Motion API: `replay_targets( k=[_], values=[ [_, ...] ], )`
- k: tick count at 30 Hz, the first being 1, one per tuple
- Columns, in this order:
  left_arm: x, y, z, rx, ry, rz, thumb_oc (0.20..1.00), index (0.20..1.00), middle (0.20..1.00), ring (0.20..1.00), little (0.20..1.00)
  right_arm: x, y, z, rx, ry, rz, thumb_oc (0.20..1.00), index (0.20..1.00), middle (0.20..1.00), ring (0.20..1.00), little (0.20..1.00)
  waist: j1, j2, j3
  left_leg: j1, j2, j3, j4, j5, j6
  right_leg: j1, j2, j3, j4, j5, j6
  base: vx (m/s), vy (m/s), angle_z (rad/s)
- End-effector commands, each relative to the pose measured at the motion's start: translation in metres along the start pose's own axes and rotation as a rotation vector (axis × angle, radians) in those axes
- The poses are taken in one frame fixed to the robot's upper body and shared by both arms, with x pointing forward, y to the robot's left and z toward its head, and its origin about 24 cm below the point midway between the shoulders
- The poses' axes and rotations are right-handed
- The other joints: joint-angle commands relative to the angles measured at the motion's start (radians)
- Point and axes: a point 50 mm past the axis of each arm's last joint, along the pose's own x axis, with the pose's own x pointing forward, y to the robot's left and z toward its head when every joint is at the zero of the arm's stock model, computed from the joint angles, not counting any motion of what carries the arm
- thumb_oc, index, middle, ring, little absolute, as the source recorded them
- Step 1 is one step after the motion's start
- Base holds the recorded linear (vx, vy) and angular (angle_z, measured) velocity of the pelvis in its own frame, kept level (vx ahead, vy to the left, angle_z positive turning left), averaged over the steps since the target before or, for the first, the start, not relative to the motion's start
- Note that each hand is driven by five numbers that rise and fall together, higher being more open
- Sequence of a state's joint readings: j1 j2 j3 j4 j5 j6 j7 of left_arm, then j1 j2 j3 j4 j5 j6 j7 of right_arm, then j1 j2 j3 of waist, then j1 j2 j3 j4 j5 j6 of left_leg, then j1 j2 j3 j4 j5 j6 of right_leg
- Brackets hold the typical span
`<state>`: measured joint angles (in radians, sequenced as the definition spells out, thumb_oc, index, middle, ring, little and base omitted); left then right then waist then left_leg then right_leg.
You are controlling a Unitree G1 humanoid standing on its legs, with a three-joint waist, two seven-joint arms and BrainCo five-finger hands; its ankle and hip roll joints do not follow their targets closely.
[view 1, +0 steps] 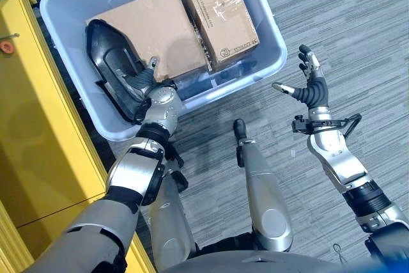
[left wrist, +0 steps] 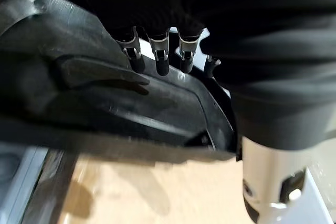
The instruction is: Move parts from the plastic box to the shelf.
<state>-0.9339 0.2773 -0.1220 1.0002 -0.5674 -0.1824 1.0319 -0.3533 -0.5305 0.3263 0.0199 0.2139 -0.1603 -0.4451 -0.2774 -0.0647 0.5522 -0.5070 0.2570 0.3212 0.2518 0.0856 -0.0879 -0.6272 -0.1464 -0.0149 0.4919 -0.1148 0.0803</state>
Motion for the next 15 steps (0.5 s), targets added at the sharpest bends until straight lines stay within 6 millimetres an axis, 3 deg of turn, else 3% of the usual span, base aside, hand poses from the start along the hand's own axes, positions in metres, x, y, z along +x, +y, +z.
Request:
replay_targets(
  k=[1,6,9,12,15],
  values=[
    [0.01,0.0,0.027,-0.004,-0.1,0.091,1.0,1.0,1.0,1.0,1.0,0.006,0.004,0.016,0.072,-0.091,-0.034,1.0,1.0,1.0,1.0,1.0,0.006,-0.085,-0.032,-0.078,0.007,-0.069,0.215,-0.137,-0.019,0.008,0.008,-0.022,-0.062,0.059,-0.002,0.02,-0.044,0.01],
    [0.005,-0.018,0.045,0.003,-0.185,-0.061,1.0,1.0,1.0,1.0,1.0,0.007,0.008,0.019,0.116,-0.085,-0.098,1.0,1.0,1.0,1.0,1.0,0.001,-0.112,-0.032,-0.126,0.003,-0.067,0.238,-0.149,-0.008,-0.023,0.02,-0.032,-0.06,0.07,-0.003,0.03,-0.117,0.04],
    [-0.015,-0.038,0.05,0.01,-0.252,-0.227,1.0,1.0,1.0,1.0,1.0,0.004,0.009,0.018,0.121,-0.068,-0.103,1.0,1.0,1.0,1.0,1.0,-0.01,-0.119,-0.032,-0.137,0.003,-0.058,0.245,-0.155,-0.005,-0.035,0.027,-0.027,-0.06,0.075,-0.003,0.02,-0.013,0.04],
    [-0.043,-0.059,0.041,0.052,-0.265,-0.411,1.0,1.0,1.0,1.0,1.0,0.004,0.012,0.019,0.117,-0.065,-0.092,1.0,1.0,1.0,1.0,1.0,-0.022,-0.122,-0.032,-0.148,0.008,-0.044,0.252,-0.157,-0.002,-0.047,0.032,-0.021,-0.059,0.081,-0.003,0.03,0.002,-0.05],
    [-0.053,-0.067,0.041,0.072,-0.277,-0.479,1.0,1.0,1.0,1.0,1.0,0.004,0.013,0.019,0.107,-0.065,-0.08,1.0,1.0,1.0,1.0,1.0,-0.032,-0.127,-0.032,-0.152,0.016,-0.033,0.264,-0.161,-0.002,-0.053,0.035,-0.015,-0.054,0.082,-0.004,0.03,0.006,-0.06]
  ],
)
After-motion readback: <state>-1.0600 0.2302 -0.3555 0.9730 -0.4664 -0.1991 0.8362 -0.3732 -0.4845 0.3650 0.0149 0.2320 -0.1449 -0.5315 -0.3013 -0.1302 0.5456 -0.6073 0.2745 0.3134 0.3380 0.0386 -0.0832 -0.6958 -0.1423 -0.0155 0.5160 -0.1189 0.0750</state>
